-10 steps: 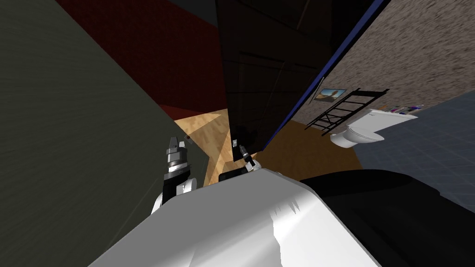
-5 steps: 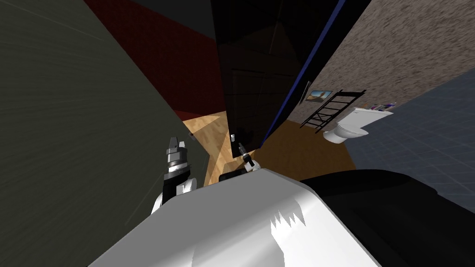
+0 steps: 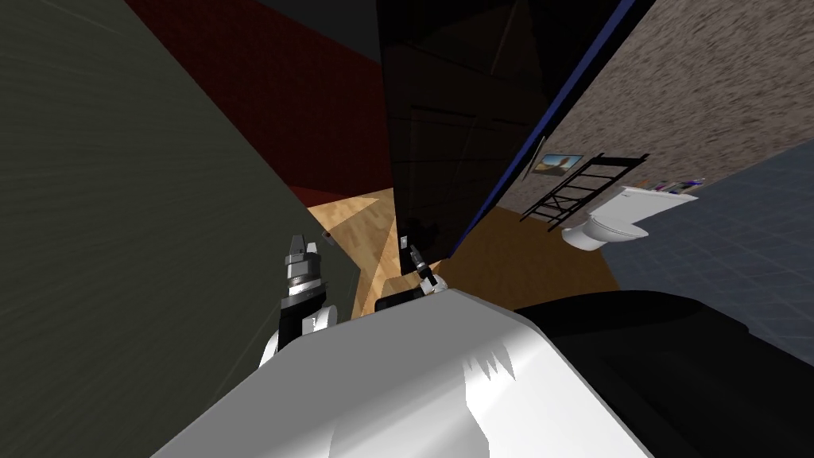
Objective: Push the door open
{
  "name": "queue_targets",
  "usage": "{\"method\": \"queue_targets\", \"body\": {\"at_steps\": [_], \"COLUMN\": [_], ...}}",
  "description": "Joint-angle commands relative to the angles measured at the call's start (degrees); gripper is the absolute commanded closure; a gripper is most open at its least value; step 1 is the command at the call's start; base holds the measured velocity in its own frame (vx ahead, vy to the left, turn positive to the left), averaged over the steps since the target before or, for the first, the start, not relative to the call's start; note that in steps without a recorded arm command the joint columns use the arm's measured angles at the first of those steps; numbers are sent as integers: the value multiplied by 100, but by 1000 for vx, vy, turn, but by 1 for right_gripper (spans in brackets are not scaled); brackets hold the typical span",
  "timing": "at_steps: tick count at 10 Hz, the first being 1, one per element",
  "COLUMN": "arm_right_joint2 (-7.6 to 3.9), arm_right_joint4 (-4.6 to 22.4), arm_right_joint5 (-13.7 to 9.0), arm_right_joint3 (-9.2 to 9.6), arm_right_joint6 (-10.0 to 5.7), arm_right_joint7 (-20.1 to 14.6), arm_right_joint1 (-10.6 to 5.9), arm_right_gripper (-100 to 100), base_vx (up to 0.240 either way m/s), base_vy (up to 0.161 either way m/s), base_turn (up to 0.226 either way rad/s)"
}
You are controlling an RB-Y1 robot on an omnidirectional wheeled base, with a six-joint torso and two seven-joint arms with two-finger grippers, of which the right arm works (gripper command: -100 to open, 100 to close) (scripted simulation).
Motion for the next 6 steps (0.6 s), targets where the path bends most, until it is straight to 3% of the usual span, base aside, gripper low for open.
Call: {"method": "queue_targets", "body": {"at_steps": [1,5,6], "arm_right_joint2": [1,76,59], "arm_right_joint4": [35,67,54], "arm_right_joint5": [-9,-28,-24], "arm_right_joint3": [-19,-59,-52], "arm_right_joint6": [-46,-113,-97], "arm_right_joint7": [14,45,39], "arm_right_joint1": [-5,1,4], "arm_right_gripper": [-100,-100,-100], "base_vx": [186,197,87], "base_vy": [33,51,14], "base_turn": [27,22,1]}}
